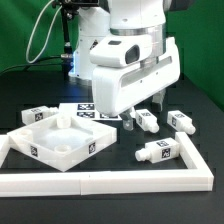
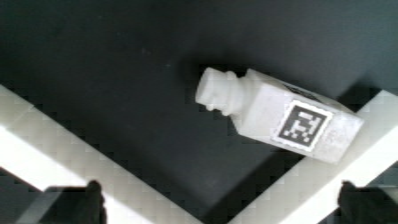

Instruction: Assemble one leg

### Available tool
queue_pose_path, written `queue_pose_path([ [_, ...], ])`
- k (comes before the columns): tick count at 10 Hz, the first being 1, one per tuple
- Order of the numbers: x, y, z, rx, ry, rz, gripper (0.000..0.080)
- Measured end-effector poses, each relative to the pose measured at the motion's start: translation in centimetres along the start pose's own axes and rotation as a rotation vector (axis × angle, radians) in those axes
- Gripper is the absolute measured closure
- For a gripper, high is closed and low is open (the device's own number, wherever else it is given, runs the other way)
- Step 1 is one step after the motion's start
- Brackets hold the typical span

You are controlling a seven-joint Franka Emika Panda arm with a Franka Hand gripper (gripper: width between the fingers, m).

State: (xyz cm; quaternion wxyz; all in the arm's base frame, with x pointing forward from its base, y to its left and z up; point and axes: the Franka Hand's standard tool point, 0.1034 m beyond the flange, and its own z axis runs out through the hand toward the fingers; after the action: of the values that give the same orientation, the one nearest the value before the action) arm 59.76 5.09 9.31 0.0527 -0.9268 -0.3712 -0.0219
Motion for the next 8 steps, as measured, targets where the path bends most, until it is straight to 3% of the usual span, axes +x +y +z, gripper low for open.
queue_pose_path([
  [5, 0.1, -0.1, 0.1, -0.008, -0.008, -0.025, 0.0150],
  [6, 0.8, -0.8, 0.4, -0.045, -0.033, -0.121, 0.0150],
  [8, 4.0, -3.6, 2.1, -0.105, -0.063, -0.281, 0.0150],
])
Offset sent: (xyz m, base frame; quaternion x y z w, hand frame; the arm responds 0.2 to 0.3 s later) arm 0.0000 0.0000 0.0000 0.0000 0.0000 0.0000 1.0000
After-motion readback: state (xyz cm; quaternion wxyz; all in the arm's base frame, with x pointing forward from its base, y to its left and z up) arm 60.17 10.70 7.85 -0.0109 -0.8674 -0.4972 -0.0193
